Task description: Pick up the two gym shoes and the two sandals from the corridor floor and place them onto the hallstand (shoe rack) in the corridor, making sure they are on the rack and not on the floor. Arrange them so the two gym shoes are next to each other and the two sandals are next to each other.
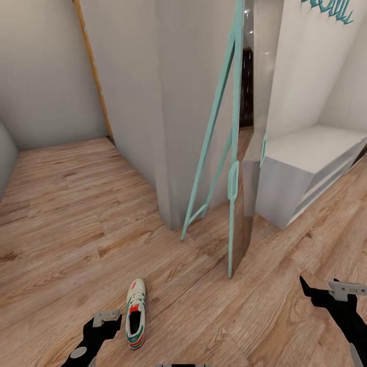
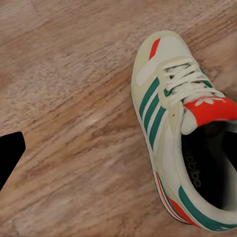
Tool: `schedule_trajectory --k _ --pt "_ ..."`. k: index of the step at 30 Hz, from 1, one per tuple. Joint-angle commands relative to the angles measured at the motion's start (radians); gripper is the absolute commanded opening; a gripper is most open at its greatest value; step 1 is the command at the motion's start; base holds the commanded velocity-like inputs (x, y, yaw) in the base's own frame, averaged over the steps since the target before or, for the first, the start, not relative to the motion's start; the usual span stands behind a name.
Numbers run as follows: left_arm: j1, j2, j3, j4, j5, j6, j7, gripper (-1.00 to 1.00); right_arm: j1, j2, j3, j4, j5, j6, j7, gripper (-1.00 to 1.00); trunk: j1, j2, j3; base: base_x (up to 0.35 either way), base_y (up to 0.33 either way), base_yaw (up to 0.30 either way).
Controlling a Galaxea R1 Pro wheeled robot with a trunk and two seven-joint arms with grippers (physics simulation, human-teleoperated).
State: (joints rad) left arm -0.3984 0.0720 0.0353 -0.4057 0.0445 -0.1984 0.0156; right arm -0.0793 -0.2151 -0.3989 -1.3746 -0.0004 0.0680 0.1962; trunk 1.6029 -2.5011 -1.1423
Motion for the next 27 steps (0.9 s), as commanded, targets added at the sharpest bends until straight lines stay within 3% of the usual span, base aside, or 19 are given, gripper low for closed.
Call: schedule_trajectory --k 1,15,27 --pt "0.000 0.000 -0.001 0.001 0.005 -0.003 0.001 1.00 0.000 0.000 -0.002 -0.001 0.000 0.006 0.006 1.00 0.000 0.000 -0.001 0.000 -0.017 0.000" --pt "0.000 0.000 -0.002 0.001 0.005 -0.004 0.001 1.00 0.000 0.000 -0.003 -0.001 0.000 0.006 0.006 1.00 0.000 0.000 -0.001 0.000 -0.177 0.000" --pt "0.000 0.000 0.000 0.001 0.005 -0.004 0.001 1.00 0.000 0.000 -0.003 0.001 0.000 0.006 0.006 1.00 0.000 0.000 -0.001 0.000 -0.054 0.000"
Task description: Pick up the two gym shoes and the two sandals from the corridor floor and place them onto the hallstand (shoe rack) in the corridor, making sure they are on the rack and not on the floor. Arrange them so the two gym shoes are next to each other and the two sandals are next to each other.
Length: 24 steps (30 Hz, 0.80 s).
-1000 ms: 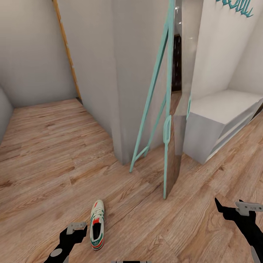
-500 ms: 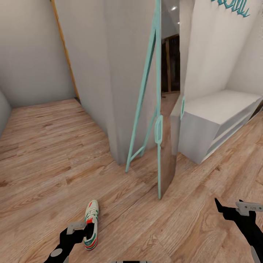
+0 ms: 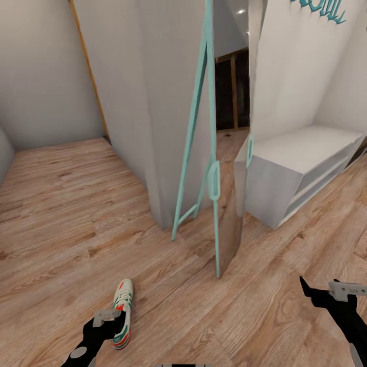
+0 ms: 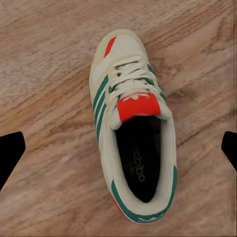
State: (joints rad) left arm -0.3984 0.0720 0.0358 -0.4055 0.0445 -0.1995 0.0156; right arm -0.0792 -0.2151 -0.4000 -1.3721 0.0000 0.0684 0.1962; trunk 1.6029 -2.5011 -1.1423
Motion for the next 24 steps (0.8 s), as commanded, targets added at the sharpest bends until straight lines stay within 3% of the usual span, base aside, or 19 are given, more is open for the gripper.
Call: schedule_trajectory --k 1,24 --pt "0.000 0.000 -0.001 0.001 0.005 -0.003 0.001 1.00 -0.001 0.000 -0.002 -0.001 0.000 0.005 0.006 1.00 0.000 0.000 -0.001 0.000 -0.114 0.000" --pt "0.000 0.001 -0.001 0.001 0.005 -0.003 0.001 1.00 -0.001 0.000 -0.002 -0.001 0.000 0.005 0.006 1.00 0.000 0.000 -0.001 0.038 -0.042 0.000"
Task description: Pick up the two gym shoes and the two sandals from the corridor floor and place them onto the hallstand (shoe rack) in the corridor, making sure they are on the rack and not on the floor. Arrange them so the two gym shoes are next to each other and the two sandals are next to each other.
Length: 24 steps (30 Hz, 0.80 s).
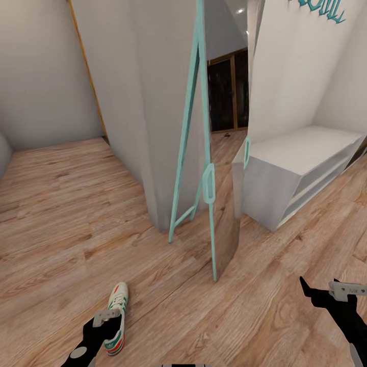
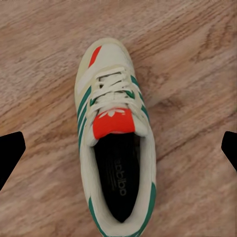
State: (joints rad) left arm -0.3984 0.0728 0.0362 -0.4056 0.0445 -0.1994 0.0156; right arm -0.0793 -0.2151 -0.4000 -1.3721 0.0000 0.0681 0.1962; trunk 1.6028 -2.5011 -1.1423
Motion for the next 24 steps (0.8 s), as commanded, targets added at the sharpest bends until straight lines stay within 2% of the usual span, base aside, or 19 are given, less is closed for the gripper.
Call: schedule_trajectory --k 1,16,24 --pt "0.000 0.000 -0.001 0.001 0.005 -0.004 0.001 1.00 0.000 0.000 -0.002 -0.001 0.000 0.006 0.006 1.00 0.000 0.000 -0.001 0.028 -0.020 0.000" --pt "-0.006 -0.001 -0.001 -0.002 0.003 -0.074 0.002 1.00 0.000 0.000 -0.002 -0.003 0.000 0.006 0.006 1.00 0.000 0.000 -0.001 0.006 -0.004 0.000" --pt "-0.007 0.000 -0.001 -0.059 0.000 -0.079 0.001 1.00 0.000 0.000 -0.002 -0.004 0.000 0.006 0.006 1.00 0.000 0.000 -0.001 0.000 0.000 0.000"
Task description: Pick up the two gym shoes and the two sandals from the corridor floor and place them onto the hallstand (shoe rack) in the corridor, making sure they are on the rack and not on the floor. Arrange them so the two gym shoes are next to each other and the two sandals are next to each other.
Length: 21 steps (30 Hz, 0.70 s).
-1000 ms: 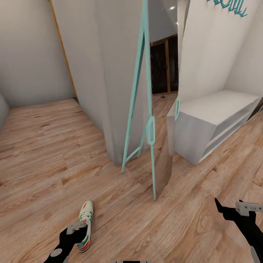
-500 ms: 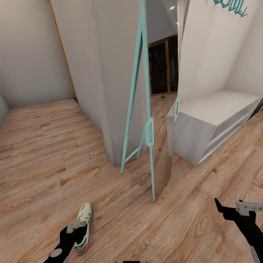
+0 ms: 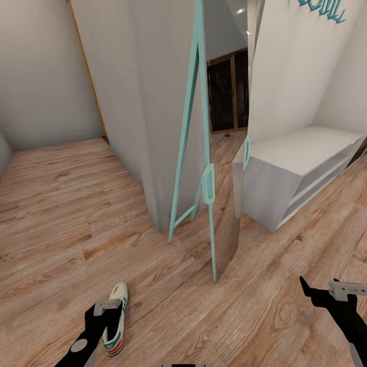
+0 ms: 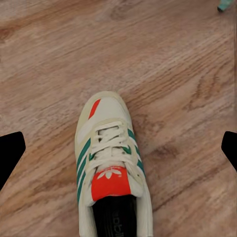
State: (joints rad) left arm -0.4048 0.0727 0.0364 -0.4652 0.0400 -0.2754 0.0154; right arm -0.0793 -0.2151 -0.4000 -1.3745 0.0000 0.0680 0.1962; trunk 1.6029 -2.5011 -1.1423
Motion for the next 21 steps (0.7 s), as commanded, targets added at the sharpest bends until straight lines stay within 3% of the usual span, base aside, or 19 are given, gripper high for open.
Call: schedule_trajectory --k 1,13,17,21 --pt "0.000 0.000 -0.001 -0.005 0.004 -0.003 0.002 1.00 0.000 0.000 -0.002 -0.001 0.000 0.006 0.006 1.00 0.000 0.000 -0.001 0.000 0.000 0.000" --pt "0.001 -0.001 -0.001 -0.026 0.007 -0.005 0.002 1.00 0.000 -0.001 -0.004 -0.001 0.000 0.006 0.006 1.00 0.000 0.000 -0.002 0.000 0.000 0.000" --pt "0.001 0.000 -0.001 -0.027 0.007 -0.005 0.003 1.00 0.000 -0.001 -0.022 -0.001 0.000 0.006 0.006 1.00 0.000 0.000 -0.005 0.000 0.000 0.000" --pt "0.000 0.000 -0.001 -0.027 0.008 -0.005 0.003 1.00 0.000 -0.001 -0.049 -0.001 -0.001 0.006 0.006 1.00 0.002 -0.001 -0.026 0.000 0.000 0.000"
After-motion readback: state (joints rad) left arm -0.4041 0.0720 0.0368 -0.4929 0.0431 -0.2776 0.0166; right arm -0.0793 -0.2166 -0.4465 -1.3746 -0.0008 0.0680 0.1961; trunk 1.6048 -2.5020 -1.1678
